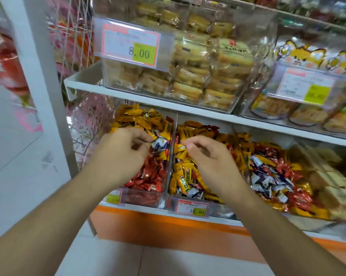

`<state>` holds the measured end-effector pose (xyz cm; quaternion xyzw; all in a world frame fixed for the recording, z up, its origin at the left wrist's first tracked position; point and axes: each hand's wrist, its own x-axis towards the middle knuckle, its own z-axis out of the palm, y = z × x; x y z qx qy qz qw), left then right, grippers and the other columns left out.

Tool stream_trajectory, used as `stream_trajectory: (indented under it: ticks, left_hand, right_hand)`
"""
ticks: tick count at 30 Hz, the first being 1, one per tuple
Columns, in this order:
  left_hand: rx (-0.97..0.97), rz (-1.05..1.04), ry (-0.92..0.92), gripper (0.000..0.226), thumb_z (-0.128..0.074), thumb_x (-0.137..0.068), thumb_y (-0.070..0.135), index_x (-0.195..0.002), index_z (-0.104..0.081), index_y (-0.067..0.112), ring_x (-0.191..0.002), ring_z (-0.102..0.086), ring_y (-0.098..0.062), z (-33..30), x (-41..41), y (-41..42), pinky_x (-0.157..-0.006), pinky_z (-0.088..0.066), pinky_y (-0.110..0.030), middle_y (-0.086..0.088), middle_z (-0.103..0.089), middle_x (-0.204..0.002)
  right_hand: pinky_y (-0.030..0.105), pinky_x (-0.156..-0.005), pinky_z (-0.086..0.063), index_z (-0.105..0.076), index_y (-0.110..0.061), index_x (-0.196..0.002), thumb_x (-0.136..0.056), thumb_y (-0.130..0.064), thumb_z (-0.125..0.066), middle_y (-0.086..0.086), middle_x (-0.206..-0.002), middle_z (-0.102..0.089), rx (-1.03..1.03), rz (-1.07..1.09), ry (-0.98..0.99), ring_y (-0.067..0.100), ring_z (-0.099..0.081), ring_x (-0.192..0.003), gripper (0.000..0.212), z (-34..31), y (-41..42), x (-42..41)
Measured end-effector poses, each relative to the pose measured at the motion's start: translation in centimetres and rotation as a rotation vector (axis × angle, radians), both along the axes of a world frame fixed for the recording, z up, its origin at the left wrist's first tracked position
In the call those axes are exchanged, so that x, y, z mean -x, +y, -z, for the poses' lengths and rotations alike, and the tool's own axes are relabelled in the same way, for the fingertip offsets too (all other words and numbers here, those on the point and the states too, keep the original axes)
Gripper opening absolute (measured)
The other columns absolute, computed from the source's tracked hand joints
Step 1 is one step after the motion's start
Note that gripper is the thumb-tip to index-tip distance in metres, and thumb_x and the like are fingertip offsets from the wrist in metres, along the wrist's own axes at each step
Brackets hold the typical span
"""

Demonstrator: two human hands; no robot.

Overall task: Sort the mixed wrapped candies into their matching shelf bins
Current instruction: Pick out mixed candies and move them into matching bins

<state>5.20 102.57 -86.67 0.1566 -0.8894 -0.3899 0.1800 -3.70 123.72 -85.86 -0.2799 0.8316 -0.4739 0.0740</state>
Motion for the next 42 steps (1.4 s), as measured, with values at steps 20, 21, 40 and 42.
stream_trajectory:
  ticks: [20, 21, 40, 42]
  left_hand:
    - [0.242, 0.570, -0.023, 0.042, -0.055, -0.103, 0.035, -0.142, -0.049, 0.047, -0.133, -0.037, 0.012, 2.1, 5.1, 17.7, -0.097, -0.024, 0.002, 0.036, -0.043, -0.142]
    - [0.241, 0.571, -0.030, 0.042, -0.055, -0.103, 0.035, -0.142, -0.049, 0.048, -0.131, -0.038, 0.012, 2.1, 5.3, 18.0, -0.095, -0.026, 0.001, 0.036, -0.043, -0.141]
    - [0.217, 0.506, -0.064, 0.037, -0.058, -0.101, 0.035, -0.136, -0.055, 0.046, -0.104, -0.049, 0.014, 2.0, 5.3, 18.6, -0.077, -0.035, -0.001, 0.035, -0.049, -0.126]
    - [0.203, 0.493, -0.057, 0.037, -0.059, -0.101, 0.034, -0.135, -0.056, 0.047, -0.101, -0.047, 0.021, 1.8, 5.2, 18.5, -0.075, -0.037, -0.001, 0.034, -0.051, -0.125]
  right_hand:
    - [0.037, -0.073, -0.057, -0.063, -0.042, -0.129, -0.102, -0.015, -0.055, -0.006, -0.120, -0.065, -0.653, 0.349, 0.003, 0.017, -0.068, -0.089, 0.038, 1.1, 27.0, 8.9]
    - [0.033, -0.071, -0.052, -0.062, -0.038, -0.133, -0.104, -0.026, -0.059, -0.007, -0.118, -0.062, -0.697, 0.336, -0.006, 0.017, -0.065, -0.089, 0.032, 1.1, 27.1, 8.8]
    - [0.016, -0.052, -0.044, -0.077, -0.035, -0.100, -0.086, -0.021, -0.085, -0.019, -0.082, -0.058, -0.616, 0.428, 0.207, 0.003, -0.057, -0.070, 0.021, 1.7, 26.1, 8.5]
    - [0.014, -0.045, -0.039, -0.076, -0.038, -0.095, -0.085, -0.024, -0.087, -0.014, -0.069, -0.058, -0.504, 0.462, 0.202, 0.004, -0.052, -0.057, 0.020, 1.4, 26.1, 8.3]
